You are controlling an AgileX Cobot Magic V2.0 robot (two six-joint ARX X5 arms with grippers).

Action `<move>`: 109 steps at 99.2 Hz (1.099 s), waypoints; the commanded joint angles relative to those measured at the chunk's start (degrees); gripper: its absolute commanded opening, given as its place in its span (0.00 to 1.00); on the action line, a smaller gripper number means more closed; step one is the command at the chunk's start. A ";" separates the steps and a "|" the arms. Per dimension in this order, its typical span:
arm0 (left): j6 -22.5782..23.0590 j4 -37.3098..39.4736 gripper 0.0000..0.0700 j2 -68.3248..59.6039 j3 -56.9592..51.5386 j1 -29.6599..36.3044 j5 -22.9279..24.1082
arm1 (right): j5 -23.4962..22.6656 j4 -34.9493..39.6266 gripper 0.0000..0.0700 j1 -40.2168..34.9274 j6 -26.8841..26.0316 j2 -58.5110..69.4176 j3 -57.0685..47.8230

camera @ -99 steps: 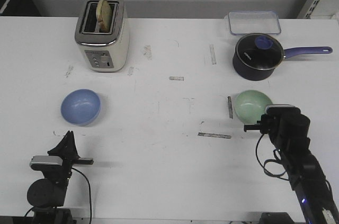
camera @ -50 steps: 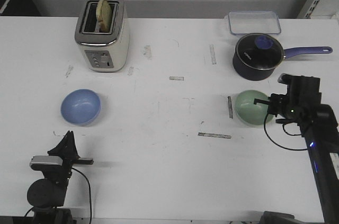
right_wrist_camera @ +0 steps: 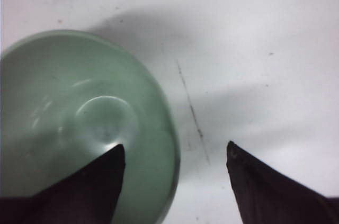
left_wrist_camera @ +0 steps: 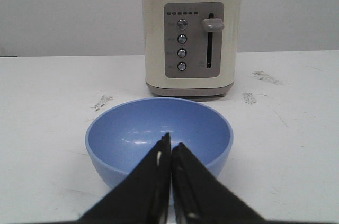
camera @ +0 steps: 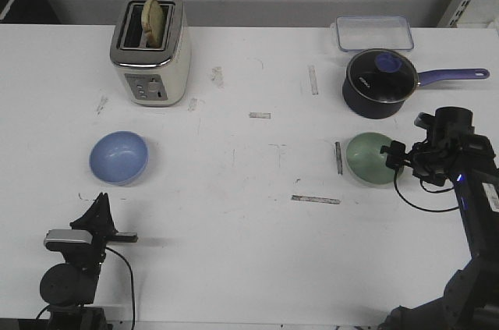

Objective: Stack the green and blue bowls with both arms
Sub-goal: 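Reach the right gripper forward and grasp the rim of the pale green bowl, then slide the green bowl with the right gripper toward the table center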

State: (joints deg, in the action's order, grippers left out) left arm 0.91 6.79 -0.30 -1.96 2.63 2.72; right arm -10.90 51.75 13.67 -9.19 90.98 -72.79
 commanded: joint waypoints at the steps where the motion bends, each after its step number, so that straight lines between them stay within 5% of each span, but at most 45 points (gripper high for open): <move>1: -0.09 0.76 0.00 0.11 1.25 -0.11 0.07 | -0.31 -0.83 0.60 0.20 0.68 2.51 -1.11; 14: -0.09 0.76 0.00 0.11 1.25 -0.11 0.07 | -1.38 -2.47 0.55 0.13 0.63 4.81 -1.11; 38: -0.09 0.76 0.00 0.11 1.25 -0.11 0.07 | -1.14 -4.07 0.01 0.00 0.59 5.62 -1.11; 78: -0.09 0.76 0.00 0.11 1.25 -0.11 0.09 | -1.11 -4.92 0.00 -1.27 -1.73 1.70 -3.45; 109: -0.09 0.76 0.00 0.11 1.25 -0.11 0.07 | -1.16 -9.33 0.00 -14.93 -9.09 0.70 -4.24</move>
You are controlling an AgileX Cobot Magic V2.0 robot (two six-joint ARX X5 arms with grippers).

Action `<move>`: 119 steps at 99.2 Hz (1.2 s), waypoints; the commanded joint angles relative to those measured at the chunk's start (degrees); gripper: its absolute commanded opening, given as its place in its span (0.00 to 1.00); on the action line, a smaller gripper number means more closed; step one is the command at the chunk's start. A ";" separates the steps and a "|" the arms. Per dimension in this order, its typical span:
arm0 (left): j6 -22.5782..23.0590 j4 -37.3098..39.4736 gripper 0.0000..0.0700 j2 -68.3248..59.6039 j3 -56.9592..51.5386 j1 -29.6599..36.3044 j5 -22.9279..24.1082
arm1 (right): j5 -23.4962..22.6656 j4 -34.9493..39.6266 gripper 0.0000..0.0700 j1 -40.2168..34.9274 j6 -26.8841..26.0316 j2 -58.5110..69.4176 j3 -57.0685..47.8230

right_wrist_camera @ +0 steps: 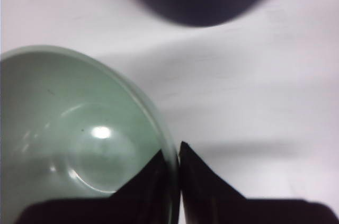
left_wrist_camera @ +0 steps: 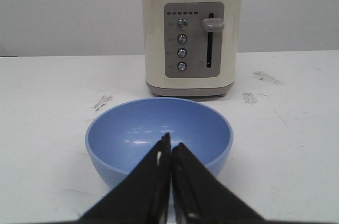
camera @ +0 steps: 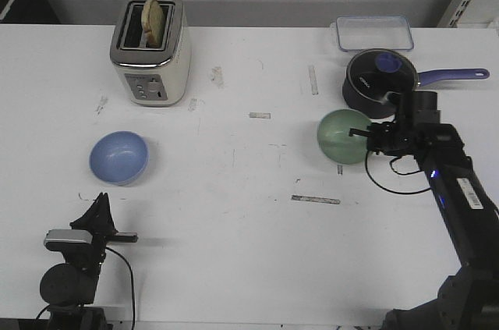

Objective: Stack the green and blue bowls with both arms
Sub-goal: 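Slide the green bowl with the right gripper toward the table center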

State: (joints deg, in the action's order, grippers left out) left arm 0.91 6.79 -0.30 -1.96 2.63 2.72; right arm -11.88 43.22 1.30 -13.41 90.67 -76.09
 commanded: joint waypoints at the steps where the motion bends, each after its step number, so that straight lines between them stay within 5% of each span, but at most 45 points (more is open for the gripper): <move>1: -0.09 0.76 0.00 0.11 1.25 -0.11 0.07 | -0.15 -0.94 0.00 -3.06 -5.35 1.07 -0.94; 19: -0.09 0.76 0.00 0.11 1.25 -0.11 0.07 | 0.00 -3.69 0.00 -12.92 -12.04 2.45 -0.92; 52: -0.09 0.76 0.00 0.11 1.25 -0.11 0.07 | 0.28 -6.16 0.00 -24.30 -14.27 7.30 -0.92; 110: -0.09 0.76 0.00 0.11 1.25 -0.11 0.07 | 0.28 -7.61 0.01 -29.16 -16.68 11.82 -0.92; 119: -0.09 0.76 0.00 0.11 1.25 -0.11 0.07 | 0.31 -7.69 0.07 -29.42 -16.68 11.82 -0.92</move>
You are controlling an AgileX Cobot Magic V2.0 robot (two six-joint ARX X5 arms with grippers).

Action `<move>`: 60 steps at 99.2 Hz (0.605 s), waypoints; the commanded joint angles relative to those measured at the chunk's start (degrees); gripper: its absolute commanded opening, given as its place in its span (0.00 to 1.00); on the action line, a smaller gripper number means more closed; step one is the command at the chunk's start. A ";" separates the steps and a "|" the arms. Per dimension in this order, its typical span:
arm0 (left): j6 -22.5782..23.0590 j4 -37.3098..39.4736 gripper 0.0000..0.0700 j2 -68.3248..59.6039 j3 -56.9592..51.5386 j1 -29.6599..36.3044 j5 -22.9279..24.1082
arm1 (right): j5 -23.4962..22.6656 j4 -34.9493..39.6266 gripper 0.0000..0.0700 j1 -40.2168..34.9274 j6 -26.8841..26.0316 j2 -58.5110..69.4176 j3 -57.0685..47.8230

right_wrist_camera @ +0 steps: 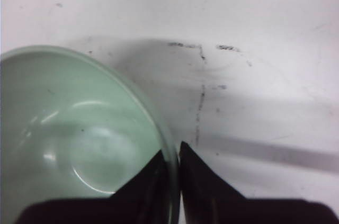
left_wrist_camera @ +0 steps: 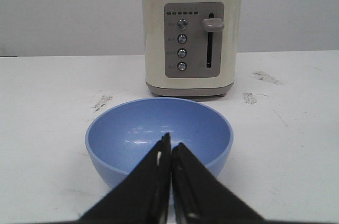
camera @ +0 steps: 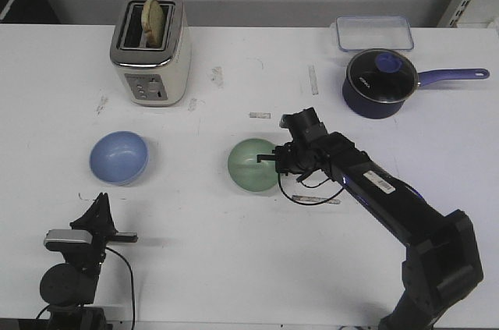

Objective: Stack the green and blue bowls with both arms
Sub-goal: 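Slide the green bowl with the right gripper toward the table center, then open the right gripper and withdraw it back toward the robot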

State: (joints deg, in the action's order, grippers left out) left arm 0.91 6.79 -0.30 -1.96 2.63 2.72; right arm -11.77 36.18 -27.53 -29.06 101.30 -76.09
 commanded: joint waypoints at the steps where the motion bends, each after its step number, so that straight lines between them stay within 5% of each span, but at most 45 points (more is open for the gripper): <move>1: -0.09 0.76 0.00 0.11 1.25 -0.11 0.09 | 0.20 -0.63 0.10 -0.61 -1.03 1.20 -0.92; 11: -0.09 0.76 0.00 0.11 1.25 -0.11 0.07 | 0.15 -0.55 0.36 -0.72 -1.03 1.20 -0.92; 35: -0.09 0.76 0.00 0.11 1.25 -0.11 0.07 | 1.05 -0.44 0.72 -0.57 0.33 -1.66 -0.92; 60: -0.09 0.76 0.00 0.11 1.25 -0.11 0.07 | 4.96 -0.48 0.72 1.97 11.21 -8.94 -0.66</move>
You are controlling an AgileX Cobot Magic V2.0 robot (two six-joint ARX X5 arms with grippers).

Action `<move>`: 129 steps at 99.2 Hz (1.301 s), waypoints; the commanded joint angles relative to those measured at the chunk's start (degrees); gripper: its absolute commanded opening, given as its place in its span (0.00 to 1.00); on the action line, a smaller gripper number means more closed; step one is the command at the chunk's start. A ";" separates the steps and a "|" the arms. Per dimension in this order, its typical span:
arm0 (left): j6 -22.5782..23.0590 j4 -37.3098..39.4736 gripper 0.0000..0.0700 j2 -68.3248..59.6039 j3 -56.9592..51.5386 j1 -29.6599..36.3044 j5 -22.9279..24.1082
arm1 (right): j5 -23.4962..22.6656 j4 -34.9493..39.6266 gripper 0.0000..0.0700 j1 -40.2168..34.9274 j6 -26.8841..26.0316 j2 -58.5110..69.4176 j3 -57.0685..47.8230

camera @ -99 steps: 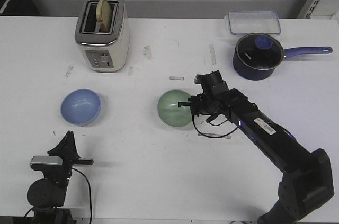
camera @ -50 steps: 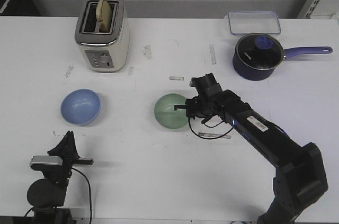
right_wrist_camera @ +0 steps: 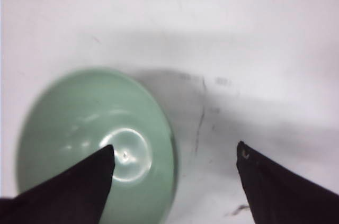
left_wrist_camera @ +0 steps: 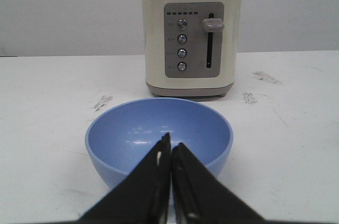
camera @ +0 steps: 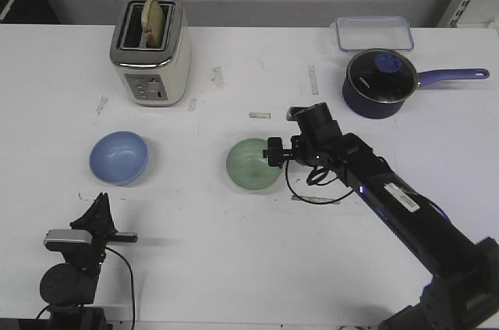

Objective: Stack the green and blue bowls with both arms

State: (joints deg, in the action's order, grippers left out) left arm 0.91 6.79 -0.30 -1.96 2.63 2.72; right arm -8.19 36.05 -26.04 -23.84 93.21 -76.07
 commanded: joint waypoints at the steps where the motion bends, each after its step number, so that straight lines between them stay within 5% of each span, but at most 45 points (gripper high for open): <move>1: -0.09 0.74 0.00 0.11 1.25 -0.11 0.09 | 1.60 -0.37 0.72 0.66 6.54 -1.16 -0.61; 25: -0.09 0.76 0.00 0.11 1.25 -0.11 0.09 | 6.80 -7.78 0.61 4.98 18.16 -9.16 5.66; 44: -0.09 0.76 0.00 0.11 1.25 -0.11 0.07 | 6.71 -18.78 0.06 9.64 19.85 -15.98 14.91; 48: -0.09 0.76 0.00 0.11 1.25 -0.11 0.09 | 6.73 -20.72 0.02 10.51 19.85 -17.31 16.83; 80: -0.09 0.76 0.00 0.11 1.25 -0.11 0.07 | 6.73 -37.66 0.01 18.56 19.82 -32.17 36.65; 129: -0.09 0.76 0.00 0.11 1.25 -0.11 0.07 | 6.71 -38.03 0.01 24.83 19.82 -59.36 55.49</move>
State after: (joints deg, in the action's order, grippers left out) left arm 0.91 6.79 -0.30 -1.96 2.63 2.72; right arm -1.48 -1.96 -1.17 -4.47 36.18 -21.56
